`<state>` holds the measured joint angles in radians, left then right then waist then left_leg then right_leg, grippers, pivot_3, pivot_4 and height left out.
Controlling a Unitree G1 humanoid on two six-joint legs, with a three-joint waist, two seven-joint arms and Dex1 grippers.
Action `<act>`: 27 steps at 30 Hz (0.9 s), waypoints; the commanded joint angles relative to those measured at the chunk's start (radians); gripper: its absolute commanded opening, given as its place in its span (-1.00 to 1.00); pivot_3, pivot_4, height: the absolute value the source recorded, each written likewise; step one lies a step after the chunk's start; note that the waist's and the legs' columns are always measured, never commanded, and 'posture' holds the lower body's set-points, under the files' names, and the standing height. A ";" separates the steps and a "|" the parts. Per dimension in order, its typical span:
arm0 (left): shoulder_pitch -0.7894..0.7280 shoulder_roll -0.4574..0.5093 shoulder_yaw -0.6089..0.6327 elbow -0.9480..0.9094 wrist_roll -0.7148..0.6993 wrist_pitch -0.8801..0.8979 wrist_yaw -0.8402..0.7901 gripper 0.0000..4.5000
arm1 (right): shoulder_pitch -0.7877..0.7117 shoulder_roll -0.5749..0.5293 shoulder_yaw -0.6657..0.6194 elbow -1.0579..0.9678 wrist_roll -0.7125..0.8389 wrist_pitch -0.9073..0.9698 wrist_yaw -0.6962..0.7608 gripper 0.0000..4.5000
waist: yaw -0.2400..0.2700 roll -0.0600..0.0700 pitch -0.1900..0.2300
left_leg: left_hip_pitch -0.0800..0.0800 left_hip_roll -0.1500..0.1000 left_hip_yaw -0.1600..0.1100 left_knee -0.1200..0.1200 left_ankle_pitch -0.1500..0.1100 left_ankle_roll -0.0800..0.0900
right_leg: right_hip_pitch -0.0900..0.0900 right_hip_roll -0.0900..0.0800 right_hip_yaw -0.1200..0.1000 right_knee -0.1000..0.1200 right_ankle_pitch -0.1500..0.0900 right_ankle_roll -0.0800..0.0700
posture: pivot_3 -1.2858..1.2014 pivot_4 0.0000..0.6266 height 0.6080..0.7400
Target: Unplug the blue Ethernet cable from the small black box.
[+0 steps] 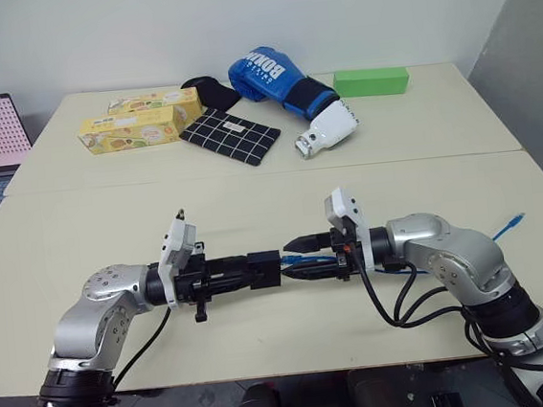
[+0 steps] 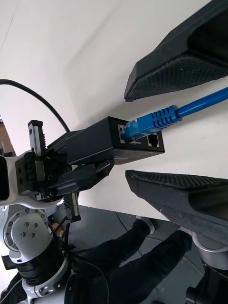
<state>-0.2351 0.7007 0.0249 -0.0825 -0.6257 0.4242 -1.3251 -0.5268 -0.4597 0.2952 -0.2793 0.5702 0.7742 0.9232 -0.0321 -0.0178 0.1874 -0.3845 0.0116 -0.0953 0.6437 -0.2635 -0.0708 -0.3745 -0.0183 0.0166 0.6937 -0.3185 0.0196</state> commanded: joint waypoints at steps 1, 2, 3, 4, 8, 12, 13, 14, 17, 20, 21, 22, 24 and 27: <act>-0.011 -0.003 0.008 -0.014 -0.002 -0.018 -0.010 -0.65 | -0.006 0.004 -0.002 -0.021 0.001 -0.006 0.009 0.08 | 0.000 0.000 0.000 | 0.000 0.000 0.000 0.000 0.000 0.000 | 0.000 0.000 0.000 0.000 0.000 0.000 | 0.03 -0.52 1.00; -0.011 -0.003 0.008 -0.014 -0.003 -0.017 -0.010 -0.65 | -0.006 0.005 -0.002 -0.020 0.002 -0.004 0.010 0.08 | 0.000 0.000 0.000 | 0.000 0.000 0.000 0.000 0.000 0.000 | 0.000 0.000 0.000 0.000 0.000 0.000 | 0.03 -0.52 1.00; -0.010 -0.003 0.009 -0.015 -0.004 -0.016 -0.010 -0.65 | -0.007 0.005 -0.002 -0.020 0.002 -0.004 0.010 0.08 | 0.000 0.000 0.000 | 0.000 0.000 0.000 0.000 0.000 0.000 | 0.000 0.000 0.000 0.000 0.000 0.000 | 0.03 -0.52 1.00; -0.011 -0.005 0.009 -0.014 -0.004 -0.016 -0.009 -0.65 | -0.009 0.002 0.003 -0.017 -0.004 -0.007 0.014 0.08 | 0.000 0.000 0.000 | 0.000 0.000 0.000 0.000 0.000 0.000 | 0.000 0.000 0.000 0.000 0.000 0.000 | 0.03 -0.52 1.00; -0.008 -0.006 0.009 -0.017 -0.004 -0.016 -0.008 -0.65 | -0.008 0.001 0.008 -0.018 -0.008 -0.008 0.019 0.08 | 0.000 0.000 0.000 | 0.000 0.000 0.000 0.000 0.000 0.000 | 0.000 0.000 0.000 0.000 0.000 0.000 | 0.03 -0.52 1.00; -0.003 -0.008 0.004 -0.025 -0.002 -0.017 -0.007 -0.65 | -0.007 0.003 0.011 -0.015 -0.015 -0.008 0.023 -0.26 | 0.000 0.000 0.000 | 0.000 0.000 0.000 0.000 0.000 0.000 | 0.000 0.000 0.000 0.000 0.000 0.000 | 0.03 -0.52 1.00; -0.002 -0.008 0.003 -0.027 0.000 -0.019 -0.008 -0.65 | -0.006 0.003 0.011 -0.016 -0.015 -0.007 0.023 -0.38 | 0.000 0.000 0.000 | 0.000 0.000 0.000 0.000 0.000 0.000 | 0.000 0.000 0.000 0.000 0.000 0.000 | 0.03 -0.52 1.00; -0.001 -0.007 0.003 -0.028 0.000 -0.020 -0.009 -0.65 | -0.006 0.003 0.011 -0.016 -0.016 -0.007 0.025 -0.45 | 0.000 0.000 0.000 | 0.000 0.000 0.000 0.000 0.000 0.000 | 0.000 0.000 0.000 0.000 0.000 0.000 | 0.03 -0.52 1.00; 0.002 -0.006 0.001 -0.029 0.005 -0.023 -0.013 -0.65 | -0.006 -0.001 0.008 -0.014 -0.008 -0.001 0.038 -0.74 | 0.000 0.000 0.000 | 0.000 0.000 0.000 0.000 0.000 0.000 | 0.000 0.000 0.000 0.000 0.000 0.000 | 0.03 -0.52 1.00; 0.004 -0.006 0.000 -0.032 0.008 -0.023 -0.018 -0.66 | -0.008 -0.008 0.008 -0.014 -0.007 0.002 0.053 -0.96 | 0.000 0.000 0.000 | 0.000 0.000 0.000 0.000 0.000 0.000 | 0.000 0.000 0.000 0.000 0.000 0.000 | 0.03 -0.52 1.00; 0.005 -0.006 0.000 -0.033 0.009 -0.023 -0.020 -0.66 | -0.008 -0.010 0.008 -0.015 -0.006 0.003 0.058 -0.96 | 0.000 0.000 0.000 | 0.000 0.000 0.000 0.000 0.000 0.000 | 0.000 0.000 0.000 0.000 0.000 0.000 | 0.03 -0.52 1.00; 0.005 -0.005 -0.003 -0.033 0.012 -0.024 -0.025 -0.66 | -0.009 -0.014 0.009 -0.014 -0.005 0.007 0.067 -0.96 | 0.000 0.000 0.000 | 0.000 0.000 0.000 0.000 0.000 0.000 | 0.000 0.000 0.000 0.000 0.000 0.000 | 0.03 -0.52 1.00; 0.008 -0.002 -0.007 -0.037 0.013 -0.024 -0.032 -0.66 | -0.010 -0.021 0.009 -0.016 0.001 0.015 0.079 -0.96 | 0.000 0.000 0.000 | 0.000 0.000 0.000 0.000 0.000 0.000 | 0.000 0.000 0.000 0.000 0.000 0.000 | 0.03 -0.52 1.00; 0.010 -0.001 -0.011 -0.042 0.010 -0.025 -0.043 -0.66 | -0.017 -0.025 0.011 -0.012 0.004 0.028 0.095 -0.96 | 0.000 0.000 0.000 | 0.000 0.000 0.000 0.000 0.000 0.000 | 0.000 0.000 0.000 0.000 0.000 0.000 | 0.03 -0.52 1.00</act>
<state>-0.2266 0.6948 0.0086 -0.0871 -0.6118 0.4113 -1.3622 -0.5277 -0.4808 0.3054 -0.2706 0.5530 0.7950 1.0003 -0.0320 -0.0178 0.1874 -0.3845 0.0115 -0.0952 0.6436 -0.2635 -0.0708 -0.3744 -0.0182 0.0165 0.6935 -0.3185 0.0196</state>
